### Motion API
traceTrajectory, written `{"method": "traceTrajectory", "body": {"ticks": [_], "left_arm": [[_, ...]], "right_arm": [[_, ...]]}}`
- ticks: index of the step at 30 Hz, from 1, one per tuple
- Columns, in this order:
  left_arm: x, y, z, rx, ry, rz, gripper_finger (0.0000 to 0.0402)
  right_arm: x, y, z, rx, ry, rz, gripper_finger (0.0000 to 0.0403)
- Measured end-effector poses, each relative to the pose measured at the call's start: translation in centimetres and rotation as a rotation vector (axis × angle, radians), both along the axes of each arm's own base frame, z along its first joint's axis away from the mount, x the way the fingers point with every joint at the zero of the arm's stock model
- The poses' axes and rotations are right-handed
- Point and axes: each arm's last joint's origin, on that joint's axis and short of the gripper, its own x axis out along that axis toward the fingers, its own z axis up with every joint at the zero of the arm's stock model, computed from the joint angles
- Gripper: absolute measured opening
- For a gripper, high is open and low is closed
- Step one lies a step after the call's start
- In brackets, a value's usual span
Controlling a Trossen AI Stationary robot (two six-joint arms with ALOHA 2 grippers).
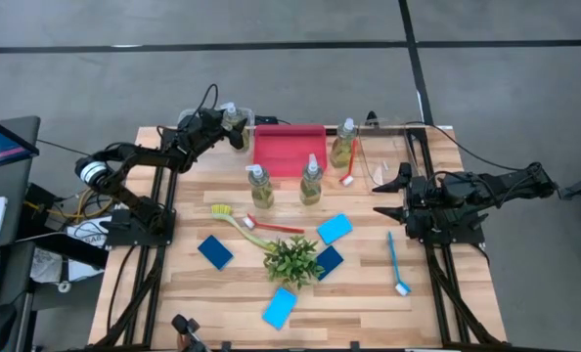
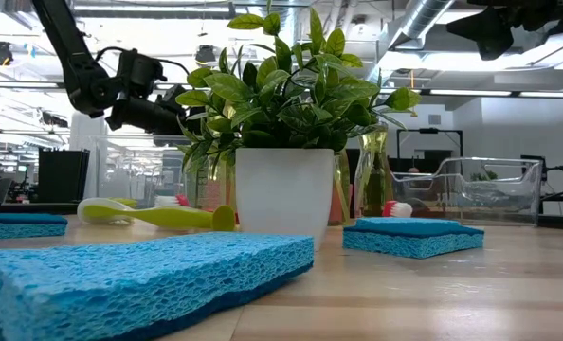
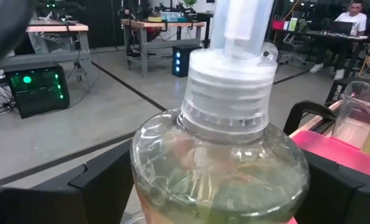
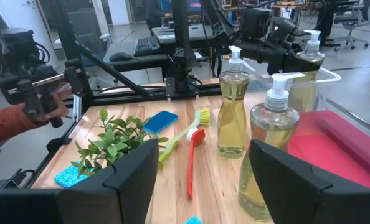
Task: Pick & Place Kitchen Sink Supplies
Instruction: Put the yellow dishwashing liquid into the white bin
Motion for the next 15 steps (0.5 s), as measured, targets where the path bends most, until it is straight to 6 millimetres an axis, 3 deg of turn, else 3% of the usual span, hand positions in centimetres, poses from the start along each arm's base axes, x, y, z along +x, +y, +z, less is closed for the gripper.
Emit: {"method": "traceTrajectory", "body": {"ticks": [15], "left_arm": [[-1.2, -1.2, 2.7, 0.030, 0.045, 0.028, 0.0366]], "right_arm": [[0.0, 0.0, -0.1, 0.006, 0.008, -0.002, 0.0245]]}}
